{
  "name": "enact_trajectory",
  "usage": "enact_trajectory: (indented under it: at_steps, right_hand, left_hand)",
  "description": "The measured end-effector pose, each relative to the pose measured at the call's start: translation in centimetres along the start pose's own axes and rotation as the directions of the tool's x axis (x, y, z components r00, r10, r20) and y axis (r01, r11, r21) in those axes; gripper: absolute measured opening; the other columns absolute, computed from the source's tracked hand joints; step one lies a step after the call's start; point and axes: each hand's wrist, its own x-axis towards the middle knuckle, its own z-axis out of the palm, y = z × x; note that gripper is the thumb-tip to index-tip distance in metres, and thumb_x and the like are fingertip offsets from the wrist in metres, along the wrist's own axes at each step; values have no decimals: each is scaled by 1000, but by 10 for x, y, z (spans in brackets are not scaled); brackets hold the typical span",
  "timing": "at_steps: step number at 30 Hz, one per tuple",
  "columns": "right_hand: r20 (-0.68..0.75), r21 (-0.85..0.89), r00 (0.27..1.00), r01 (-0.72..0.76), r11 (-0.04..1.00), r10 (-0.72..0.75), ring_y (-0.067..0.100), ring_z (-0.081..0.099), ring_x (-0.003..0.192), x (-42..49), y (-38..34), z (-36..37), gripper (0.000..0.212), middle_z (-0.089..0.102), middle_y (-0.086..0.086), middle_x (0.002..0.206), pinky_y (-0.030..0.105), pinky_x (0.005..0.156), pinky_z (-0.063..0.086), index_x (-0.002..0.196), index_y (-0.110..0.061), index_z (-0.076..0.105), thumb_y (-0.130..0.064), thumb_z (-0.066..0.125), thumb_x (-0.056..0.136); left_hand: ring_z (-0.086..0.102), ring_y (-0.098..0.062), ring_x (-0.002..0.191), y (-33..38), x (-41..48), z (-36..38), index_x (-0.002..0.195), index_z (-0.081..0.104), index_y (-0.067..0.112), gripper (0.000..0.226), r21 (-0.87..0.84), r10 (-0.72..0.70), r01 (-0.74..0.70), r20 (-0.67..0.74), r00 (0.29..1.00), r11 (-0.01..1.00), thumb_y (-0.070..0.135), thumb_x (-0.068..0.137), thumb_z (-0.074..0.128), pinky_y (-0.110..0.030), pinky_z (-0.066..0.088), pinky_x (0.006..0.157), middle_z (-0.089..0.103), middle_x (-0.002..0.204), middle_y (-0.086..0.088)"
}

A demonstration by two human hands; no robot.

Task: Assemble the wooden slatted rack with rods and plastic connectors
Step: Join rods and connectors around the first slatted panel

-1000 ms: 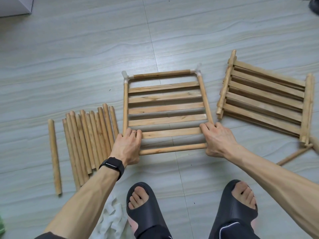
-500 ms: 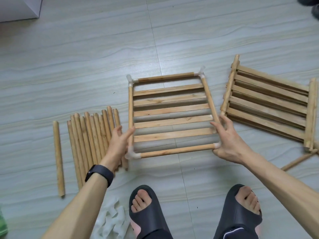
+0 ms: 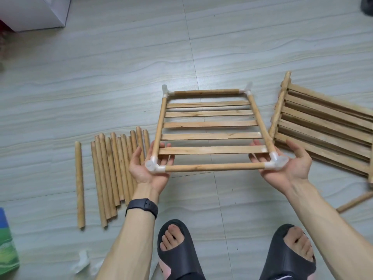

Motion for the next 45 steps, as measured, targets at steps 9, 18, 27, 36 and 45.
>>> enact_trajectory:
  at_steps: [9,18,27,36,45]
  right_hand:
    - [-40,-101,990,129,987,-133,29,66,99,13,3,10,77,64,5,101,32,68,39,142,-10,56,-44,63,74]
    - [-137,-96,978,147,984,-160,31,70,90,23,1,4,60,63,7,87,22,50,33,135,-6,58,-50,40,99]
    - [-149,50,972,190,980,-181,31,71,73,20,0,12,58,59,13,84,34,78,58,126,10,56,-40,44,100]
    - [-170,91,962,230,969,-212,29,66,55,21,0,17,41,60,17,84,43,75,59,117,10,53,-25,40,101]
    - [-214,-78,976,15,997,-31,27,72,82,22,10,-14,34,68,10,95,25,59,44,119,-9,61,-32,49,97]
  left_hand:
    - [65,-22,83,-5,7,10,96,73,20,44,237,78,-77,5,997,968,53,94,43,-28,36,63,67,91,-7]
    - [67,-24,82,-9,14,1,94,73,16,42,255,123,-110,-34,992,961,41,97,40,-23,26,47,65,90,-9]
    - [64,-30,66,-9,14,15,92,68,-1,41,133,203,-195,-49,978,972,27,99,39,-40,54,85,62,78,-19]
    - [62,-30,68,-12,16,11,91,68,-2,40,112,211,-202,-83,974,973,24,98,38,-44,54,86,60,81,-18]
    - [70,-28,88,-11,5,-4,99,75,17,39,237,109,-73,-141,984,969,36,98,41,-31,38,61,72,94,-9]
